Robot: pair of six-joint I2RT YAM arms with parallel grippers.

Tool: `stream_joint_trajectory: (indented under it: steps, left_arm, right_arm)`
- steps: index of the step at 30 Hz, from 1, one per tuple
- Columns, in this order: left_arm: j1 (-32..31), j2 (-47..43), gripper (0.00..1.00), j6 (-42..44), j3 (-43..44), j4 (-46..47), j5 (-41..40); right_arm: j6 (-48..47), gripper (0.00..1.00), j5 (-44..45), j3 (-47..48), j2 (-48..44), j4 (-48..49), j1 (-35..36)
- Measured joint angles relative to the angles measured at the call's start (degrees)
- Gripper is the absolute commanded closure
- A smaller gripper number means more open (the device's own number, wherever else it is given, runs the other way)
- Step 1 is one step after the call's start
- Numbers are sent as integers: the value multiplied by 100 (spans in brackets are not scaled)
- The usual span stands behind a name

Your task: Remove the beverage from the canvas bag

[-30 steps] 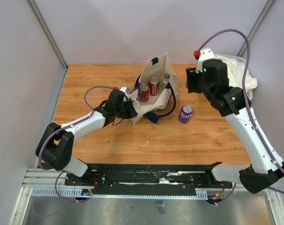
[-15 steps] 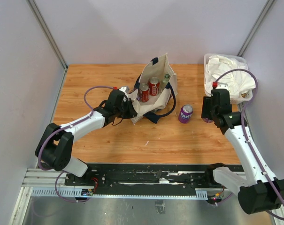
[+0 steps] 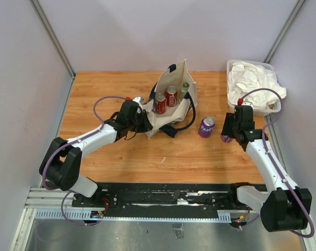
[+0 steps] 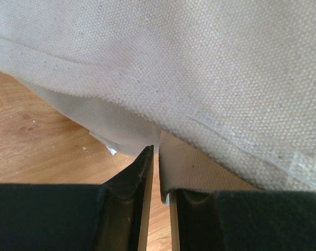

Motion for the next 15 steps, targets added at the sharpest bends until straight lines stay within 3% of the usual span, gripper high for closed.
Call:
stream_joint_trajectory:
  steps: [7, 9, 13, 15]
  left_arm:
    - [0, 0, 79, -2, 0, 0, 0]
    - [0, 0, 79, -2, 0, 0, 0]
    - [0, -2, 79, -2, 0, -2, 0]
    - [0, -2, 79, -2, 0, -2, 0]
  right_arm:
    - [133, 99, -122, -24, 415, 214, -177]
    - [188, 95, -144, -61, 494, 227, -234]
    - [286, 66, -197, -107, 595, 251, -284]
    - [293, 39, -195, -96, 640, 291, -284]
